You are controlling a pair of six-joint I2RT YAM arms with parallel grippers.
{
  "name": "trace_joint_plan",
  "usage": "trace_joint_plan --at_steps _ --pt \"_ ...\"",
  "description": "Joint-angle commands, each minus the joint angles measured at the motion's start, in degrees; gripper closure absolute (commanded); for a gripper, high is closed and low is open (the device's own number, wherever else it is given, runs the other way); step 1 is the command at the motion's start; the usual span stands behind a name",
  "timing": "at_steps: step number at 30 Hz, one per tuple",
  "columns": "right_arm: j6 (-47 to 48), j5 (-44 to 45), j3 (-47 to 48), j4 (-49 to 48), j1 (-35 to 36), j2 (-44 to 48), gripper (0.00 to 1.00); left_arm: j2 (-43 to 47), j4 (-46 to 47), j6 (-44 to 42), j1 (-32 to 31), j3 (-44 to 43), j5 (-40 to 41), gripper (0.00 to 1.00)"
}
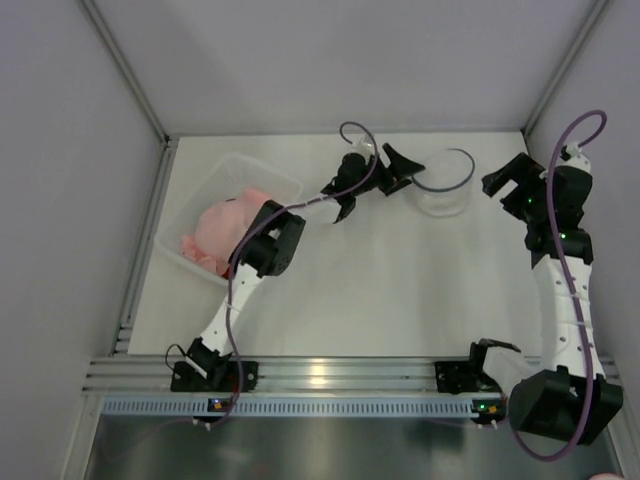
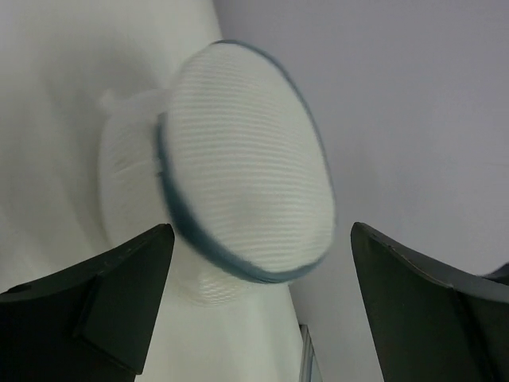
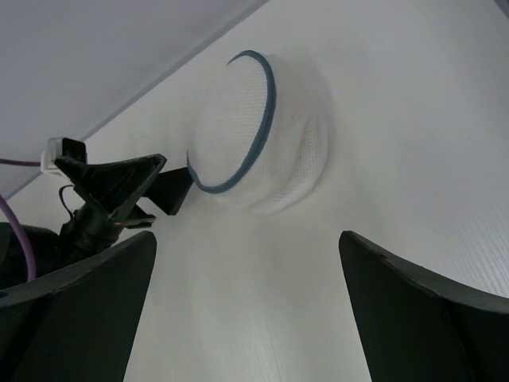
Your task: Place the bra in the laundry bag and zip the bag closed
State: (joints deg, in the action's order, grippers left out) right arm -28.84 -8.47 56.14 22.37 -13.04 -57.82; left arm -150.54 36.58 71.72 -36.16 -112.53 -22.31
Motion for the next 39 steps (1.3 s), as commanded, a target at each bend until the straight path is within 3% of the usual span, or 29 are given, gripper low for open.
trace_joint_plan --at_steps 1,4,5,6,8,11,13,14,15,20,21,23,27,29,32,39 --pt "1.7 -3.7 6.4 -1.1 -0.5 0.0 0.01 14.6 1.0 -7.9 2.1 1.8 -5.9 0.02" --pt "4.6 -8.5 10.2 0.3 -0.5 -1.1 0.01 26.7 -6.8 -14.5 4.5 7.5 -6.3 0.02" --pt "5.3 -9.1 11.4 1.3 -0.5 -1.4 0.00 29.3 -10.8 -20.7 5.2 8.4 -6.2 0.02" --pt "6.2 -9.5 13.5 3.1 -0.5 -2.0 0.01 31.8 -21.9 -24.7 6.6 8.9 -5.5 0.02" --pt "7.3 -10.6 14.9 3.6 -0.6 -1.9 0.00 38.5 -34.1 -38.8 7.5 8.1 0.6 0.02" --pt "8.9 -13.3 12.9 -2.0 -0.5 1.3 0.01 47.4 -54.3 -52.3 7.9 8.5 13.1 0.01" --pt "8.8 -13.9 10.9 -5.7 -0.5 4.0 0.01 52.6 -61.4 -55.1 8.6 13.0 22.3 0.01" --pt "8.9 -14.2 10.5 -6.4 -0.6 4.8 0.01 58.5 -62.1 -56.1 8.7 15.6 30.4 0.02" --pt "8.9 -14.3 9.4 -7.0 -0.5 6.2 0.01 61.5 -62.4 -56.8 9.7 21.3 32.1 0.01" --pt "9.3 -16.4 1.9 -12.6 -0.5 9.8 0.01 79.4 -68.6 -55.5 18.9 34.8 32.2 0.02" --pt "9.6 -17.0 -2.8 -13.1 -0.5 11.4 0.01 85.1 -67.9 -56.0 20.5 41.5 35.8 0.02" --pt "9.4 -16.7 -4.7 -14.3 -0.4 12.1 0.01 90.1 -68.0 -54.9 20.6 47.2 40.2 0.01" --pt "8.9 -17.0 -18.7 -20.8 -0.4 20.0 0.01 102.6 -66.7 -51.7 20.5 60.4 41.0 0.02" --pt "8.3 -15.6 -22.3 -21.8 -0.4 22.2 0.01 108.1 -66.4 -50.0 20.5 62.9 43.0 0.01" --pt "7.9 -15.1 -24.6 -23.6 -0.4 23.0 0.01 110.8 -64.7 -49.7 20.6 65.1 44.1 0.01" --pt "8.7 -15.7 -23.0 -23.6 -0.4 20.6 0.01 107.7 -62.6 -49.1 20.5 65.1 45.9 0.01"
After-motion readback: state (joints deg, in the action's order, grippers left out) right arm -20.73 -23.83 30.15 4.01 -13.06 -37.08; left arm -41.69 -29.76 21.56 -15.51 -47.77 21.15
